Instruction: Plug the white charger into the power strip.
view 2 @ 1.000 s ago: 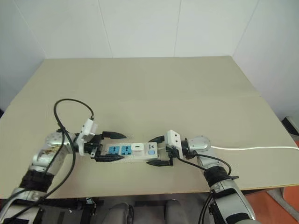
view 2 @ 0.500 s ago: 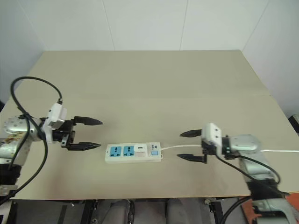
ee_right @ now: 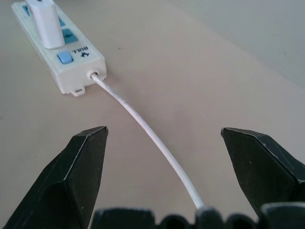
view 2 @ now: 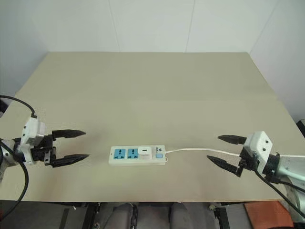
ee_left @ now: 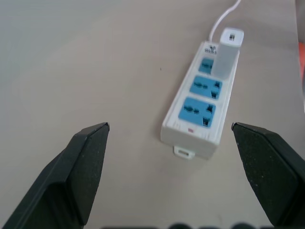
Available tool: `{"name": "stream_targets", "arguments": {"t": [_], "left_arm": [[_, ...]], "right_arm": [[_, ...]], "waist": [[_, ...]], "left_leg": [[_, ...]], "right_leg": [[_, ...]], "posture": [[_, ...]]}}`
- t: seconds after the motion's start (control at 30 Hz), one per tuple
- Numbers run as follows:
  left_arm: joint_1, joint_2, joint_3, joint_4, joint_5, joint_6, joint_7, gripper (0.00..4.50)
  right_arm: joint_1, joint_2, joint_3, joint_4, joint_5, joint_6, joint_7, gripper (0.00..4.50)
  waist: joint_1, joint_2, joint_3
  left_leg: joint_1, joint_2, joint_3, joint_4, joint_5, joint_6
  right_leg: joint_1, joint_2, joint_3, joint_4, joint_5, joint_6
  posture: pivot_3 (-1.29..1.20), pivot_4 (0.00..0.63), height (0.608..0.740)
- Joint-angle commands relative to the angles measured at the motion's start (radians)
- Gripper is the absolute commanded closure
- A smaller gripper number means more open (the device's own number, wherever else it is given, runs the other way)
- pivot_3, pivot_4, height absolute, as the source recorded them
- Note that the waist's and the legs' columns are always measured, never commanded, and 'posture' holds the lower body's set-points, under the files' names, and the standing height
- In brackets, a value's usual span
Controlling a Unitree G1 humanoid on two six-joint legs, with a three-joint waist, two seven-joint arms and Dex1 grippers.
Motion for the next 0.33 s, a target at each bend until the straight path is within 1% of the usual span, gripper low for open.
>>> {"name": "stream_targets", "arguments": {"t": [0.03,0.13,0.27,0.33], "left_arm": [[0.005,-0.01,0.042,-0.053,-0.025,0.017,0.055,0.0],[0.016,-0.006,0.043,-0.072,-0.018,0.026,0.077,0.0],[0.004,-0.023,0.043,-0.078,-0.018,0.031,0.124,0.0],[0.007,-0.02,0.031,-0.086,-0.021,0.033,0.122,0.0]], "right_arm": [[0.022,0.0,-0.042,-0.07,0.024,0.035,-0.042,0.06],[0.03,-0.01,-0.041,-0.089,0.026,0.05,-0.048,0.06],[0.008,-0.025,-0.037,-0.07,0.008,0.05,-0.054,0.06],[-0.002,-0.027,-0.026,-0.068,0.007,0.051,-0.057,0.06]], "waist": [[-0.002,0.0,0.0],[-0.007,0.0,0.0],[-0.006,0.0,0.0],[-0.005,0.0,0.0]], "left_leg": [[0.001,0.0,0.0,0.0,0.0,0.0],[0.002,0.0,0.001,0.0,0.0,0.0],[0.003,0.0,0.001,0.0,0.0,0.0],[0.002,0.0,0.001,0.0,0.0,0.0]], "right_leg": [[0.001,0.0,0.0,0.0,0.0,0.0],[0.001,0.0,0.001,0.002,0.0,0.0],[0.001,0.001,0.001,0.002,0.0,0.0],[0.001,0.0,0.001,0.002,0.0,0.0]], "posture": [[0.0,0.15,0.74],[0.0,0.15,0.74],[0.0,0.15,0.74],[0.0,0.15,0.74]]}}
